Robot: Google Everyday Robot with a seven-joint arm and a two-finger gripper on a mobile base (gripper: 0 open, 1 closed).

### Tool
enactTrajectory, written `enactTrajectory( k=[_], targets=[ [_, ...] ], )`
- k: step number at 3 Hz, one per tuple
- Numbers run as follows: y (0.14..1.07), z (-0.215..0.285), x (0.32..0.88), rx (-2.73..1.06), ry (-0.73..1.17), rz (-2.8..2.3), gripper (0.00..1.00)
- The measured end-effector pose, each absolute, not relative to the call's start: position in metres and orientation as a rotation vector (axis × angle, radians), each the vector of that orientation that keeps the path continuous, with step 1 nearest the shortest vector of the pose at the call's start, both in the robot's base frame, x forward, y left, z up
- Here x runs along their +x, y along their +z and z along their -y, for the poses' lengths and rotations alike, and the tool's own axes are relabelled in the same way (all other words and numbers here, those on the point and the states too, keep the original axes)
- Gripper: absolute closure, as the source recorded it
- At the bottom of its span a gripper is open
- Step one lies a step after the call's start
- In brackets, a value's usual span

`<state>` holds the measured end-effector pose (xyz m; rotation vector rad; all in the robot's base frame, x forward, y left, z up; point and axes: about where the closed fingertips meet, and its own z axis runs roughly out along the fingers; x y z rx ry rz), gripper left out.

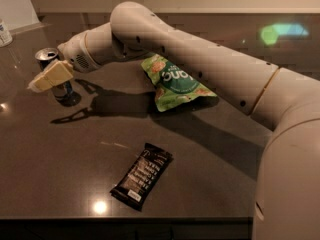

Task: Pick redbull can

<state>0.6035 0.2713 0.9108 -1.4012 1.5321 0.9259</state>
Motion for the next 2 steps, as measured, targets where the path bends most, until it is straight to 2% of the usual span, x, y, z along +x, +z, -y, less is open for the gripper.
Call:
enactTrajectory(
  k=[2],
  targets=[
    [0.9207,-0.2733,0.6047,-1.392,0.973,-1.515,0.64]
  ],
)
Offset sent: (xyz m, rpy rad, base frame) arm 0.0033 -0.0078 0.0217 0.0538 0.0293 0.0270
